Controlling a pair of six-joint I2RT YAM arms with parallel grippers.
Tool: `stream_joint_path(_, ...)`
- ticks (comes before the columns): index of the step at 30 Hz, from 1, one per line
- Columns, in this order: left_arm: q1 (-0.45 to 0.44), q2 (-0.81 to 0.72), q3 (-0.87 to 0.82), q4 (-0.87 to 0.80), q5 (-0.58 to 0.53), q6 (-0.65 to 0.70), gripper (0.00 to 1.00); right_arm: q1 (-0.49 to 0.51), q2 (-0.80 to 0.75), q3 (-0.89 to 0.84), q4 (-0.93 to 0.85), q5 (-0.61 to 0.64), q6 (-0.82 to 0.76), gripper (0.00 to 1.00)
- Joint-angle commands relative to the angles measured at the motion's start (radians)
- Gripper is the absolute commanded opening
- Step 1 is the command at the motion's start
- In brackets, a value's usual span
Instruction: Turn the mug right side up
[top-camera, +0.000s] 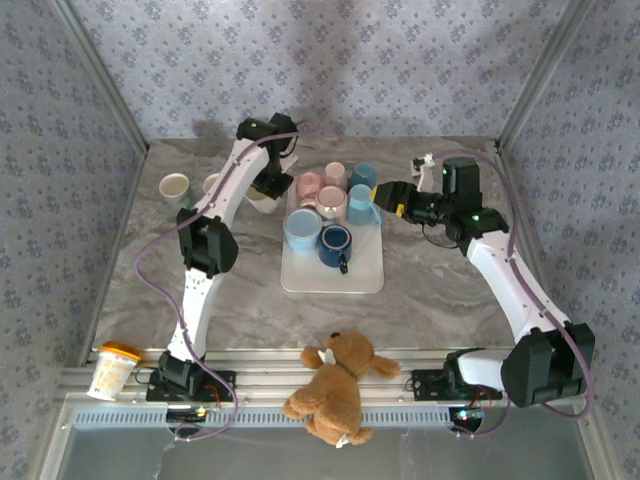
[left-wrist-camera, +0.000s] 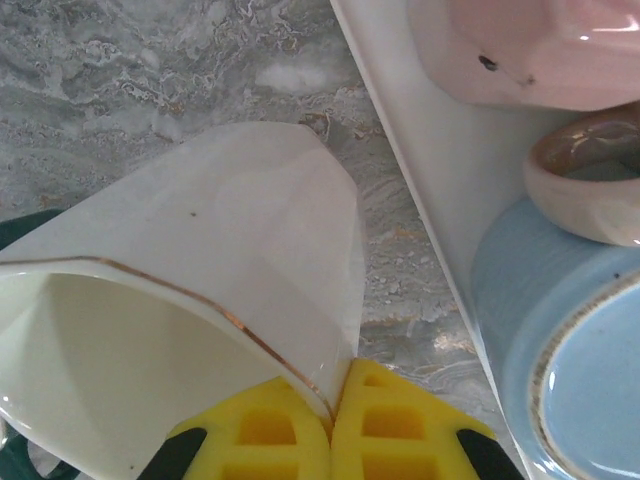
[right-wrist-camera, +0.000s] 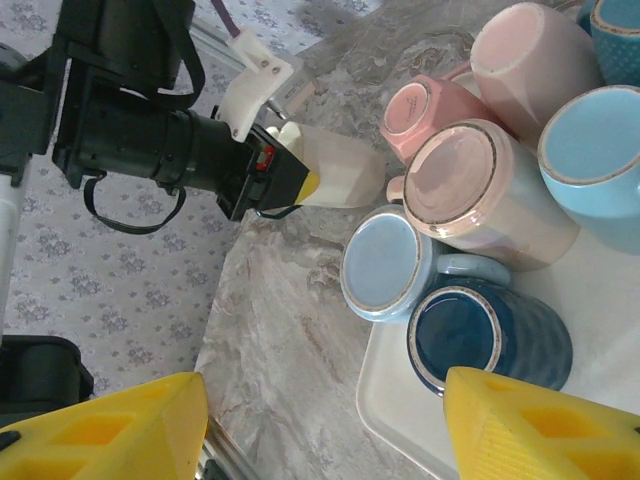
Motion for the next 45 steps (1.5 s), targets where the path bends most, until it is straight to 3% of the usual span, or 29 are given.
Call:
stream_joint_path(1, 0.005, 0.004, 0.012, 0.008, -0.046, 0.029, 0.03, -0.003, -0.021, -0.009, -0.018, 0.01, 0.008, 0.66)
stream_joint_path(25, -0.004, 0.039, -0.005, 0.013, -0.058, 0.058, 0.22, -0.006, -0.024, -0.02, -0.013, 0.001, 0.004, 0.68)
stream_joint_path(45, -0.023, -0.016, 0.015, -0.002, 0.065, 0.048, 0.34, -0.003, -0.047, -0.034, -0.021, 0.034, -0.007, 0.74)
